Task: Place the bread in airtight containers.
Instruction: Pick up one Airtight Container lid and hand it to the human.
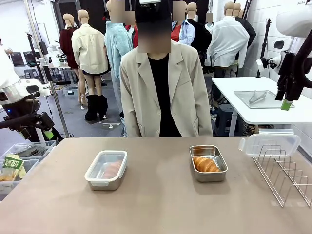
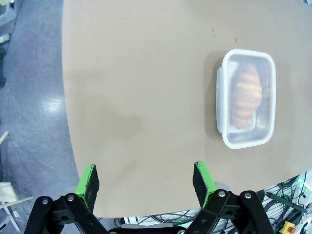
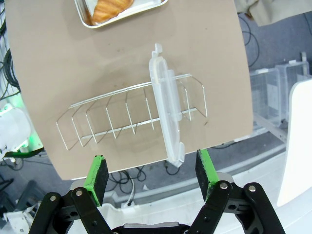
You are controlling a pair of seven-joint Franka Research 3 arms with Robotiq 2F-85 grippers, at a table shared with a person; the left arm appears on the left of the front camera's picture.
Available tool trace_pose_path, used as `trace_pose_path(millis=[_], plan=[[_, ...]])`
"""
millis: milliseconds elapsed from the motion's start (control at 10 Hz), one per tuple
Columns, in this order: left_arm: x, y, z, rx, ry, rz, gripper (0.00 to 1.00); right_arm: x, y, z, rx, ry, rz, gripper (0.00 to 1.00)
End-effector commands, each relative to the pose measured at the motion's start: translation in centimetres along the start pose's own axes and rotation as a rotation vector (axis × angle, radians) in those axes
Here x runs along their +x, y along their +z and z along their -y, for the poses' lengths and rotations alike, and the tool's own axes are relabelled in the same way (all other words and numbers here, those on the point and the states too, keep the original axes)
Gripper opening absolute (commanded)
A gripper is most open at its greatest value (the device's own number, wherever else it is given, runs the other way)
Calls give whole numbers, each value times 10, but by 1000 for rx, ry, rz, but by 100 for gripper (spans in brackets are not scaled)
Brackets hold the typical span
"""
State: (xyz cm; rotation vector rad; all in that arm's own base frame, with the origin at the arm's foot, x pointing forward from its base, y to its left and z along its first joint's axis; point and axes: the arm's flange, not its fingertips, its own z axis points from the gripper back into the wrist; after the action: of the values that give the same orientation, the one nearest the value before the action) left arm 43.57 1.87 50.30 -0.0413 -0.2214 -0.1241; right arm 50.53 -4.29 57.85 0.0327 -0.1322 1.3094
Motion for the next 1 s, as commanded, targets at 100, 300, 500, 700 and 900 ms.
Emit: trace_pose_path(millis=[100,300,500,700,900], plan=[[0,1,-2,-3,2,2,100,0,-21,9,-66,-42,27,89],[0,1,-2,-3,2,2,100,0,-52,25,-84,-12,1,89],[0,1,-2,-3,2,2,100,-1,-74,35,34,10,-39,89],[0,1,-2,-3,2,2,100,0,-100,39,90,15,-88,89],[0,1,-2,-3,2,2,100,-4,-117,38,85,24,-73,89]])
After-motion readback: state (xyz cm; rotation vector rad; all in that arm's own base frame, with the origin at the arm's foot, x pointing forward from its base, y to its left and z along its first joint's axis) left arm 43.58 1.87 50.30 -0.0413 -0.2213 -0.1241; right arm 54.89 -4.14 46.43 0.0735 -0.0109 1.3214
